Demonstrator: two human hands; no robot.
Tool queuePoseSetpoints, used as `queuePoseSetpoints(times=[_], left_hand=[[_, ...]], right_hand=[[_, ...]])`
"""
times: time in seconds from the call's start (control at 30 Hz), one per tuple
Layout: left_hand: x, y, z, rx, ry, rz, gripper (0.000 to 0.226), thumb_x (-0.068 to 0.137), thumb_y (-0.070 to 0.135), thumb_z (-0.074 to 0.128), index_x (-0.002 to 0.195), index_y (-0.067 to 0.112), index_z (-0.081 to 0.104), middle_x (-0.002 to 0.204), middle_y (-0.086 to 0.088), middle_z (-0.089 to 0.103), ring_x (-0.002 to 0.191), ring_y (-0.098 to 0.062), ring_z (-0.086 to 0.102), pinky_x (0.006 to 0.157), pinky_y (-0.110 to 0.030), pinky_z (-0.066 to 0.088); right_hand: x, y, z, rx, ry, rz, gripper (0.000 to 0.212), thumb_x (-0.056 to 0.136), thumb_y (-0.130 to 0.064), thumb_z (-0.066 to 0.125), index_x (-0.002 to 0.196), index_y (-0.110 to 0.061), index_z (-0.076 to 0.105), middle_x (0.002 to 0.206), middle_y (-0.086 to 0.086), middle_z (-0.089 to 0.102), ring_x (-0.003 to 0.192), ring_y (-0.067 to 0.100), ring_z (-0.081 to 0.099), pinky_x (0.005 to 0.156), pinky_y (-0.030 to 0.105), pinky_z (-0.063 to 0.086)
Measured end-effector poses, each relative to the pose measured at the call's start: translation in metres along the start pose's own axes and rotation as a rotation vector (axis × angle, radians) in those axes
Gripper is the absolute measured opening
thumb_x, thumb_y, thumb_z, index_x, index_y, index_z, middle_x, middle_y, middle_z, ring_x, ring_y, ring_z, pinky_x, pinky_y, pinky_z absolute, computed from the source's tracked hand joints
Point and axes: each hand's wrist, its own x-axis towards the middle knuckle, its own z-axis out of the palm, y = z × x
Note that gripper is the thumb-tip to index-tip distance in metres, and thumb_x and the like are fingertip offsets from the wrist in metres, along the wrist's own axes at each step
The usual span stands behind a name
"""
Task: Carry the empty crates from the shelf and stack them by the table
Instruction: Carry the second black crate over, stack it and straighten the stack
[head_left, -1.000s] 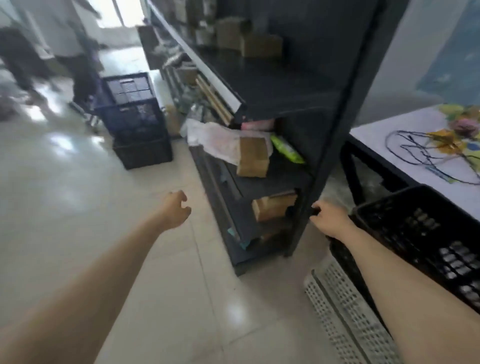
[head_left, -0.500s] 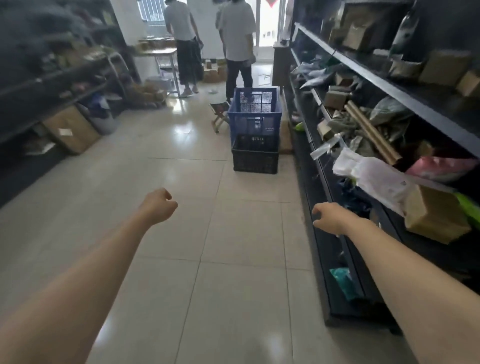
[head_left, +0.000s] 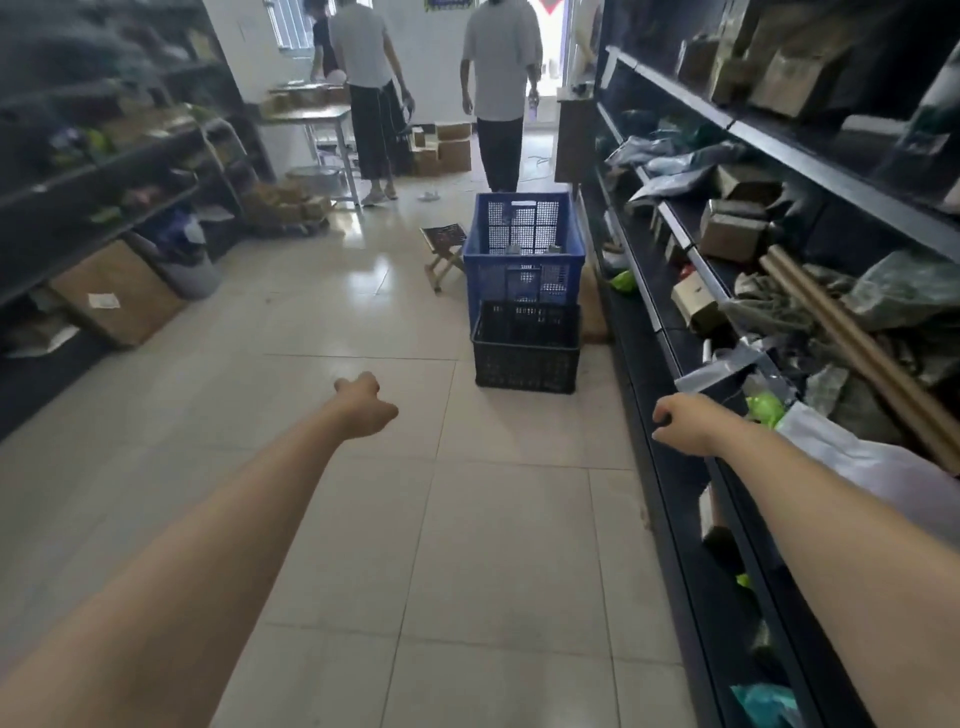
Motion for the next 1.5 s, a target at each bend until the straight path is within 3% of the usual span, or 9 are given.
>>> queuePoseSetpoints(times=[0.17, 0.3, 0.47, 0.73, 1.1, 1.23, 1.33, 1.43, 1.5], left_hand=[[0.116, 0.061, -0.029, -0.091, -0.020, 0.044, 0.049, 0.089, 0.028, 0.053, 0.132, 0.010, 0.040, 0.137, -0.017, 0.033, 0.092, -0.033, 0.054, 0.090, -0.039, 0.047], [0.215, 0.082, -0.028, -0.008, -0.091, 0.100, 0.050, 0.088, 0.027, 0.055, 0.132, 0.007, 0.043, 0.134, -0.016, 0.047, 0.113, -0.032, 0.051, 0.091, -0.037, 0.042], [0.365, 0.118, -0.034, -0.013, -0.055, 0.112, 0.042, 0.089, 0.023, 0.054, 0.126, 0.004, 0.049, 0.127, -0.015, 0.054, 0.101, -0.027, 0.050, 0.082, -0.030, 0.038], [0.568, 0.230, -0.040, 0.040, -0.137, 0.155, 0.042, 0.091, 0.024, 0.054, 0.128, 0.004, 0.050, 0.130, -0.017, 0.054, 0.115, -0.032, 0.054, 0.097, -0.039, 0.044], [0.842, 0.332, 0.089, -0.077, -0.256, -0.031, 0.038, 0.089, 0.011, 0.054, 0.124, -0.004, 0.047, 0.123, -0.027, 0.053, 0.114, -0.041, 0.053, 0.092, -0.041, 0.045], [0.935, 0.347, 0.131, -0.091, -0.303, -0.149, 0.007, 0.086, 0.009, 0.054, 0.081, 0.005, 0.052, 0.079, -0.022, 0.055, 0.084, -0.034, 0.056, 0.071, -0.039, 0.044], [0.983, 0.343, 0.171, -0.072, -0.315, -0.223, 0.029, 0.083, 0.006, 0.053, 0.060, 0.014, 0.038, 0.073, -0.018, 0.047, 0.074, -0.027, 0.048, 0.064, -0.039, 0.041], [1.015, 0.327, 0.218, -0.068, -0.359, -0.310, 0.008, 0.084, 0.006, 0.056, 0.088, -0.001, 0.056, 0.094, -0.031, 0.059, 0.092, -0.041, 0.059, 0.082, -0.047, 0.049], [1.035, 0.310, 0.254, -0.043, -0.383, -0.368, 0.030, 0.085, 0.010, 0.056, 0.111, -0.004, 0.054, 0.112, -0.031, 0.060, 0.104, -0.044, 0.058, 0.087, -0.046, 0.048]], right_hand=[[0.110, -0.015, -0.048, 0.050, 0.008, -0.008, 0.028, 0.089, -0.024, 0.055, 0.114, -0.013, 0.059, 0.115, 0.008, 0.058, 0.096, 0.024, 0.056, 0.085, 0.033, 0.048], [0.204, -0.022, -0.064, 0.087, -0.034, 0.022, 0.021, 0.088, -0.024, 0.054, 0.107, -0.015, 0.060, 0.106, 0.006, 0.059, 0.083, 0.020, 0.059, 0.076, 0.030, 0.049], [0.344, -0.036, -0.107, 0.124, -0.003, 0.058, 0.025, 0.089, -0.022, 0.054, 0.112, -0.015, 0.060, 0.110, 0.007, 0.059, 0.091, 0.023, 0.060, 0.083, 0.037, 0.053], [0.527, -0.026, -0.168, 0.154, -0.092, 0.166, 0.030, 0.091, -0.024, 0.055, 0.119, -0.013, 0.058, 0.116, 0.010, 0.061, 0.098, 0.025, 0.061, 0.085, 0.037, 0.052], [0.829, 0.080, -0.151, 0.159, -0.265, 0.270, 0.021, 0.087, -0.024, 0.056, 0.103, -0.012, 0.061, 0.099, 0.010, 0.064, 0.082, 0.026, 0.064, 0.067, 0.030, 0.051], [0.946, 0.097, -0.133, 0.199, -0.342, 0.259, 0.018, 0.087, -0.022, 0.057, 0.098, -0.010, 0.064, 0.100, 0.011, 0.065, 0.083, 0.026, 0.062, 0.074, 0.032, 0.050], [1.011, 0.100, -0.108, 0.307, -0.354, 0.307, 0.013, 0.087, -0.023, 0.057, 0.096, -0.013, 0.061, 0.096, 0.008, 0.063, 0.081, 0.025, 0.062, 0.072, 0.030, 0.051], [1.060, 0.106, -0.063, 0.470, -0.414, 0.408, 0.013, 0.090, -0.021, 0.058, 0.101, -0.013, 0.059, 0.084, 0.006, 0.059, 0.062, 0.021, 0.059, 0.053, 0.024, 0.044], [1.088, 0.115, -0.022, 0.497, -0.451, 0.466, 0.016, 0.090, -0.020, 0.058, 0.104, -0.012, 0.058, 0.079, 0.005, 0.058, 0.059, 0.020, 0.059, 0.051, 0.024, 0.043]])
